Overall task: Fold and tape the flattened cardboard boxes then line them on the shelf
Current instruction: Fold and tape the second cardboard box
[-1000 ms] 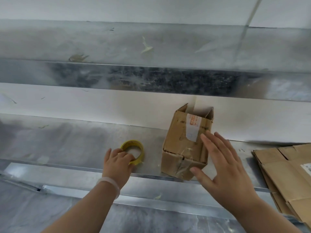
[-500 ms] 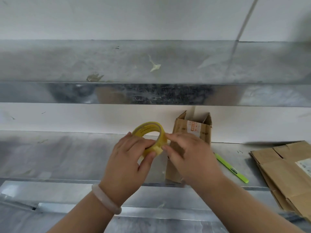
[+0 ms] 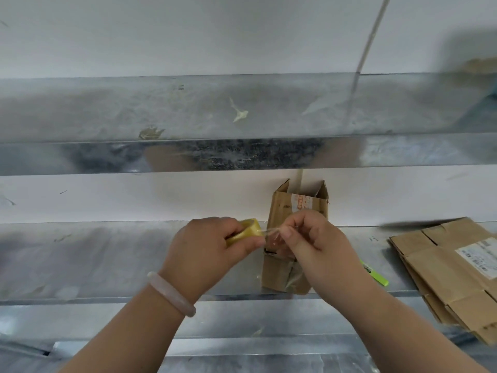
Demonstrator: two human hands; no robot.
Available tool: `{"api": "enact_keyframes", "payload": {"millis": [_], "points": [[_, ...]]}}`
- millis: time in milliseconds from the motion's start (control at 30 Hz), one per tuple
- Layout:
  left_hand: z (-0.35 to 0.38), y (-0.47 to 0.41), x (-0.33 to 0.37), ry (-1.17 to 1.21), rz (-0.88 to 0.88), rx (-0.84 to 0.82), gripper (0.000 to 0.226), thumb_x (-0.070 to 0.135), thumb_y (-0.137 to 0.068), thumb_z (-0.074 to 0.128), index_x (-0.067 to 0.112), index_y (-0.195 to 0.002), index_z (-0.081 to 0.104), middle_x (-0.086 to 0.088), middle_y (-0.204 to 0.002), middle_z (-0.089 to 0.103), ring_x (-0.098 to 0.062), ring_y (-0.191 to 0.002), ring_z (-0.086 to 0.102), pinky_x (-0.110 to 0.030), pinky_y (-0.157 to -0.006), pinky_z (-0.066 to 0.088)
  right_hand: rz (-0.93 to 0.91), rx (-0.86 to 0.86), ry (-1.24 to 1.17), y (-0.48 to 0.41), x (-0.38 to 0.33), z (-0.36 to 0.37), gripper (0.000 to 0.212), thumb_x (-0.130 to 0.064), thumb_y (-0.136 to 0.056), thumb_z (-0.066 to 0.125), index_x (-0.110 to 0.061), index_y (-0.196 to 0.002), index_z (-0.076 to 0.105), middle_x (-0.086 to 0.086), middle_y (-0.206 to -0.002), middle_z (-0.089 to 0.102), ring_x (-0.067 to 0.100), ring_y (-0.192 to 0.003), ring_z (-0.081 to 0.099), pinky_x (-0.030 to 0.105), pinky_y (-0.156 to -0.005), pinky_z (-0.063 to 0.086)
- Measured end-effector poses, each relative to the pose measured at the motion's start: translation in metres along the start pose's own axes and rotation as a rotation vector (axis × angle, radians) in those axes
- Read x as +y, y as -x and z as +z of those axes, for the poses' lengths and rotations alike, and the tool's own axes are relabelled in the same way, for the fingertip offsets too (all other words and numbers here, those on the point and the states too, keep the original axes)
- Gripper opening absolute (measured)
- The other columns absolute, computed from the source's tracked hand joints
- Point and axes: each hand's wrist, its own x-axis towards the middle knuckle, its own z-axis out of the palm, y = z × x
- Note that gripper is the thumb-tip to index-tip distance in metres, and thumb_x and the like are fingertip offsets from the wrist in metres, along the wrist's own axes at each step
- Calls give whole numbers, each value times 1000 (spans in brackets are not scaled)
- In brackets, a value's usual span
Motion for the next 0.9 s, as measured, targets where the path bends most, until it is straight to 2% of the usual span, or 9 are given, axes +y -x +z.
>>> {"api": "enact_keyframes", "payload": {"millis": [133,200,267,367,500,567,700,767,900], "points": [[-6,6,-14,455,0,-126,40,67,-73,46,32,-75,63,11,-68,61,-7,-65,57,-20,-57,43,110,14,-324,-3,1,0,14,-10,-100,49,-8,-89,58,3,-85,76,19,-80,73,39,-79,60],[-10,11,-26,687,26,-222,27,54,-79,52,29,-81,64,6,-74,62,-8,-69,57,-24,-63,46,159,50,-454,-4,3,-2,15,-11,-100,49,-8,-88,58,11,-85,75,28,-81,73,47,-80,59],[-13,16,-35,751,81,-257,21,46,-82,55,27,-80,64,4,-76,62,-12,-72,58,-24,-67,46,171,91,-453,-5,7,-6,16,-15,-100,51,-12,-86,60,14,-86,75,32,-82,72,49,-80,58],[-15,15,-37,605,131,-171,20,48,-80,55,29,-79,63,11,-72,61,-6,-69,57,-13,-64,42,182,101,-475,1,7,-11,15,-8,-99,49,-4,-88,57,14,-83,75,30,-77,73,40,-74,61],[-13,5,-34,251,125,-101,33,66,-71,53,34,-71,59,16,-75,60,-8,-71,56,-21,-57,42,218,187,-504,10,13,-20,13,-6,-98,49,1,-89,56,16,-80,74,32,-75,73,36,-72,61],[-8,0,-34,168,138,-109,36,73,-69,48,37,-65,54,15,-70,58,-7,-73,55,-21,-55,40,251,229,-498,13,18,-22,13,-7,-97,50,1,-89,57,16,-80,74,30,-74,73,34,-71,61],[-2,-10,-36,-69,219,-53,52,82,-70,38,34,-61,56,14,-55,51,-8,-54,50,-20,-51,33,307,300,-506,24,31,-21,14,-8,-96,52,1,-88,59,17,-81,74,31,-72,71,40,-74,58],[0,-15,-39,-104,266,-45,60,84,-72,34,30,-62,57,15,-52,49,-4,-51,47,-19,-52,29,330,317,-519,27,36,-23,13,-7,-96,52,2,-88,58,17,-80,74,31,-71,71,38,-71,59],[11,-22,-44,-46,385,-93,51,75,-84,31,34,-67,58,16,-53,46,-5,-51,44,-24,-55,32,335,370,-512,31,43,-31,12,-6,-95,52,3,-89,58,15,-75,73,27,-66,71,27,-62,59]]}}
